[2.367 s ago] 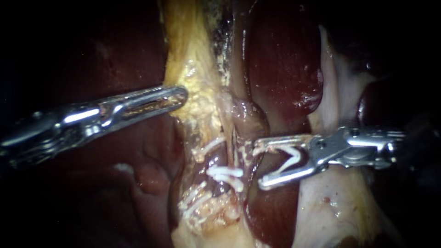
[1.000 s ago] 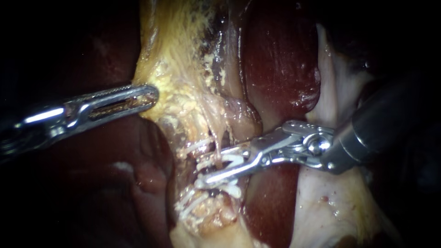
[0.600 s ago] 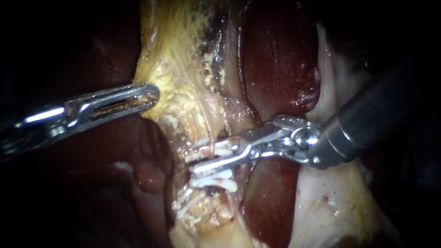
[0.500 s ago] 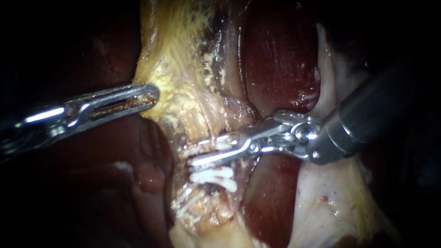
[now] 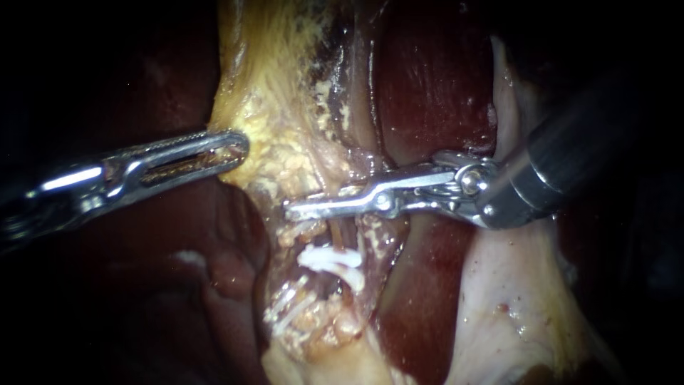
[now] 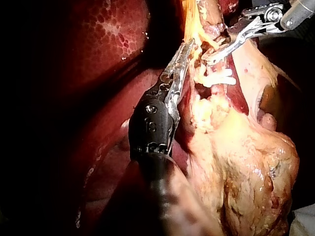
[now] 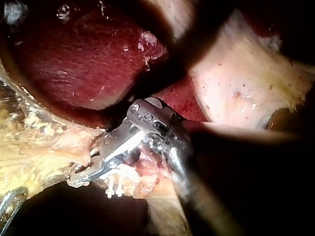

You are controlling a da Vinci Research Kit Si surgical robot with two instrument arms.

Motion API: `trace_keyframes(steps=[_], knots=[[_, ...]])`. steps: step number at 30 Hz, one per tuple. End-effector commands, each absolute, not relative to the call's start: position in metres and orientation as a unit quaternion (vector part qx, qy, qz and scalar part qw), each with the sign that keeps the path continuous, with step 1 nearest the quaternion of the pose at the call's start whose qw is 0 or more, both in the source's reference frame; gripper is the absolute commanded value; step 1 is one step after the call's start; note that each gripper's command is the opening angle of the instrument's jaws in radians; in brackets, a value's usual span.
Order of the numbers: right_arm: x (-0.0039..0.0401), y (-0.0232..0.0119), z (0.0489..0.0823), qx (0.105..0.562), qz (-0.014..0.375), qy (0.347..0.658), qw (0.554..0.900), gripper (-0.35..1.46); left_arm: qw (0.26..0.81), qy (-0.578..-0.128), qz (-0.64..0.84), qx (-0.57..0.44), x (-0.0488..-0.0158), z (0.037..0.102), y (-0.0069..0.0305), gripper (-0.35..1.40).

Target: Clipping third clip right tube

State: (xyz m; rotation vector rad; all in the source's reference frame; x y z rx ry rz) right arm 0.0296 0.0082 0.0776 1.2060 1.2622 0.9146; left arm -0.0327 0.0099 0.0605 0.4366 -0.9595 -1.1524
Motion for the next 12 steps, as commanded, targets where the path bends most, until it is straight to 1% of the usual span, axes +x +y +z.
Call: trace_keyframes(steps=[1,12], knots=[[0.0296,0.0079,0.0779,0.509,0.387,0.534,0.553,-0.35,0.71,-0.432,-0.519,0.197,-0.0327,0.0604,0.0099,-0.35],[0.03,0.0073,0.0784,0.514,0.379,0.533,0.556,-0.35,0.71,-0.432,-0.519,0.197,-0.0326,0.0604,0.0099,-0.35]])
